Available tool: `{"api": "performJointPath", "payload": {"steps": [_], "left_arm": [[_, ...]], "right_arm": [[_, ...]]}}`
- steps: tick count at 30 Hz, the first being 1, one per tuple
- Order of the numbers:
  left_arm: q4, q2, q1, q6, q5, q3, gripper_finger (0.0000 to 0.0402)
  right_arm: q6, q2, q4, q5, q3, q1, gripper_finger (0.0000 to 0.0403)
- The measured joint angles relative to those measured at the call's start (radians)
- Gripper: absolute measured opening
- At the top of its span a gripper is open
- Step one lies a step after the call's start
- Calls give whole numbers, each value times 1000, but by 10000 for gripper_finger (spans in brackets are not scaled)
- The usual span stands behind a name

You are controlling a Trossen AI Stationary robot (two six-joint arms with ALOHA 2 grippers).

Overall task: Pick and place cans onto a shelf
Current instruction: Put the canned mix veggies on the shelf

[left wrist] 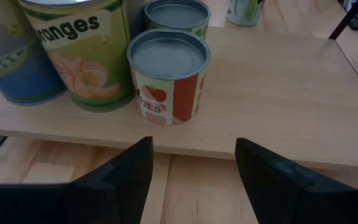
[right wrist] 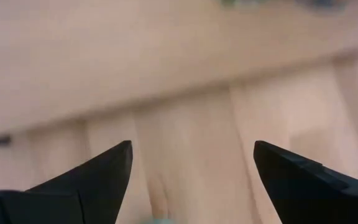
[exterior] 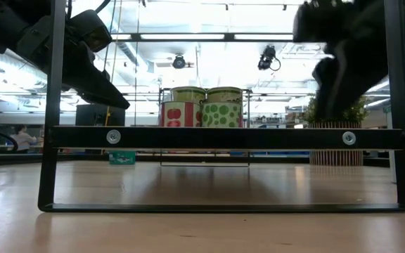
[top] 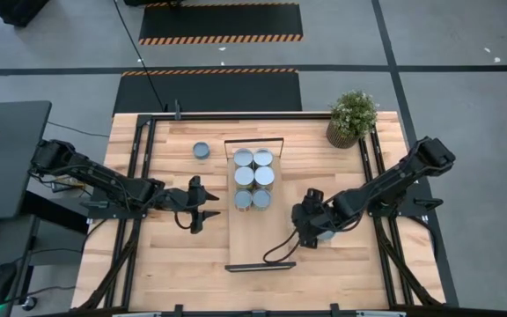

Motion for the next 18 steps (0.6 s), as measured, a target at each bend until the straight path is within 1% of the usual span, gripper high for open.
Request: {"api": "performJointPath", "payload": {"steps": [6, 11, 14, 18], "left_arm": [[0, 0, 0, -6, 0, 0, 233], [1, 0, 0, -7, 0, 0, 233], [1, 0, 0, -7, 0, 0, 233], [1, 0, 0, -11, 0, 0, 233]], "right_arm": [[95, 10, -117, -73, 0, 2, 347], [110, 7, -129, -157, 0, 3, 348], [122, -1, -150, -181, 0, 5, 348], [145, -7, -230, -187, 0, 18, 348]]}}
